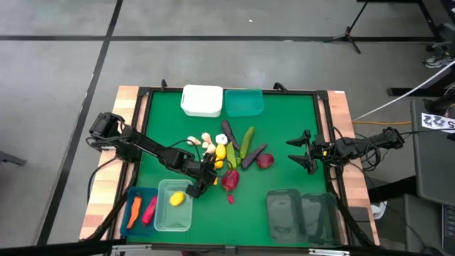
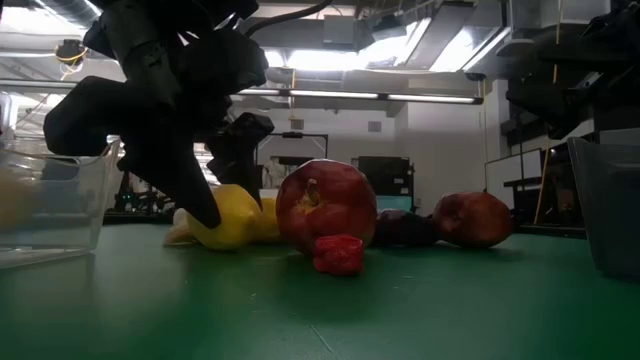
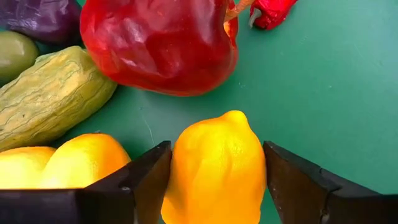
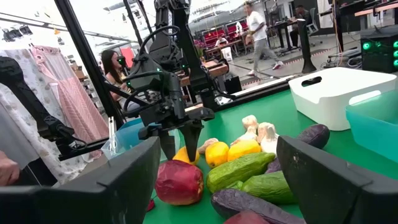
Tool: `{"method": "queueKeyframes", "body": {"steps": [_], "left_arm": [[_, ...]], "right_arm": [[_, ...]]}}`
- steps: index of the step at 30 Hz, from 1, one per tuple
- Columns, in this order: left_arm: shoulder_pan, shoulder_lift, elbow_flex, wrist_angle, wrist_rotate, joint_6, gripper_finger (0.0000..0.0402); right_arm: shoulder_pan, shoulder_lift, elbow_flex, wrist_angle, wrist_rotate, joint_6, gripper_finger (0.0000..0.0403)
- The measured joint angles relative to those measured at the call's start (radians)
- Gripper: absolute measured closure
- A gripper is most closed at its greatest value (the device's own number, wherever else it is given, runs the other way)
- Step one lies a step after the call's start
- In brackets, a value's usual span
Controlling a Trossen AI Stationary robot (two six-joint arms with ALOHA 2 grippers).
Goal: Sort produce into baskets
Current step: Put the lemon into the transparent bin
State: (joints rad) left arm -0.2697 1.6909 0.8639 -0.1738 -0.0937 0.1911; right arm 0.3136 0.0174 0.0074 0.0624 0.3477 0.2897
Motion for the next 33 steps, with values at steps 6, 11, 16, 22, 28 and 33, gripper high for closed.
{"method": "queueKeyframes", "body": {"steps": [6,11,16,22,28,33], "left_arm": [[0.004,0.000,0.000,0.001,0.001,0.001,0.0211],[0.004,0.004,0.036,-0.030,-0.028,-0.038,0.0211],[-0.001,0.002,0.153,-0.134,-0.050,-0.084,0.0210],[-0.053,0.002,0.344,-0.481,-0.053,-0.232,0.0209],[-0.198,-0.008,0.452,-0.770,-0.037,-0.481,0.0208],[-0.341,-0.045,0.452,-0.770,-0.043,-0.744,0.0208]], "right_arm": [[0.000,0.000,0.000,0.000,0.000,0.001,0.0081],[0.000,0.000,0.000,0.000,0.000,0.002,0.0081],[0.000,0.000,0.000,0.000,0.000,0.002,0.0081],[0.000,0.000,0.000,0.000,0.000,0.001,0.0081],[0.000,0.000,0.000,0.000,0.000,0.001,0.0081],[0.000,0.000,0.000,0.000,0.000,-0.005,0.0081]]}}
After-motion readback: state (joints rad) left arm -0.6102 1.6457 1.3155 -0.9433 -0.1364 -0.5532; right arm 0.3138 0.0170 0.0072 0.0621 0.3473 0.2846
